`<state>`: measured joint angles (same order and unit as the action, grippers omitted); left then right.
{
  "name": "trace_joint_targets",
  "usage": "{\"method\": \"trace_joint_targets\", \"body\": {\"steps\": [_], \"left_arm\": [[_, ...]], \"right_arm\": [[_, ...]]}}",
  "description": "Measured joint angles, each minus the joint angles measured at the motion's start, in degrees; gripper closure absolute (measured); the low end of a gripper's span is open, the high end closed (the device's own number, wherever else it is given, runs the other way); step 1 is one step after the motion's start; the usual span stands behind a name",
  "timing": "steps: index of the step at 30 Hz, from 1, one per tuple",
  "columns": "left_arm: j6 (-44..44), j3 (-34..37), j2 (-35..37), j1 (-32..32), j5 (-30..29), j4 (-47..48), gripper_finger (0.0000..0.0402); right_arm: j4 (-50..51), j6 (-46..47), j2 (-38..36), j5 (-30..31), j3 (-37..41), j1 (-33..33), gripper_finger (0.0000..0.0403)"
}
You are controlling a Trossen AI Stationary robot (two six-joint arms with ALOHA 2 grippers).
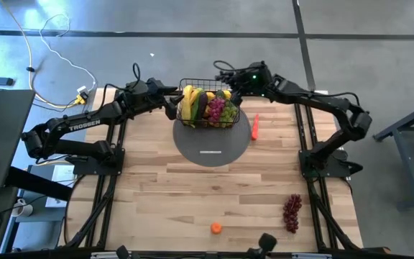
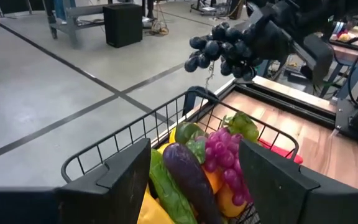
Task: Build produce basket
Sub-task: Put the grapes into the black wire basket
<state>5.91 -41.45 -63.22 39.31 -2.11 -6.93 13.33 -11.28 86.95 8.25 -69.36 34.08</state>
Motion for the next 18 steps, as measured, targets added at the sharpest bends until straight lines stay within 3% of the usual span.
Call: {"method": "trace_joint_targets", "body": {"steps": [7, 13, 18], "left_arm": [[-0.04, 0.00, 0.00, 0.00, -0.02, 0.04, 0.0170], [-0.09, 0.00, 0.00, 0.02, -0.02, 0.02, 0.0170], [-0.09, 0.00, 0.00, 0.02, -0.02, 0.02, 0.0170]], "right_arm": [[-2.06, -3.65, 3.84, -4.20, 0.00, -1.27, 0.0402], [-3.45, 5.31, 6.82, -8.62, 0.00, -0.99, 0.0402], [-3.26, 7.01, 8.53, -8.72, 0.00, -0.85, 0.0402]]}}
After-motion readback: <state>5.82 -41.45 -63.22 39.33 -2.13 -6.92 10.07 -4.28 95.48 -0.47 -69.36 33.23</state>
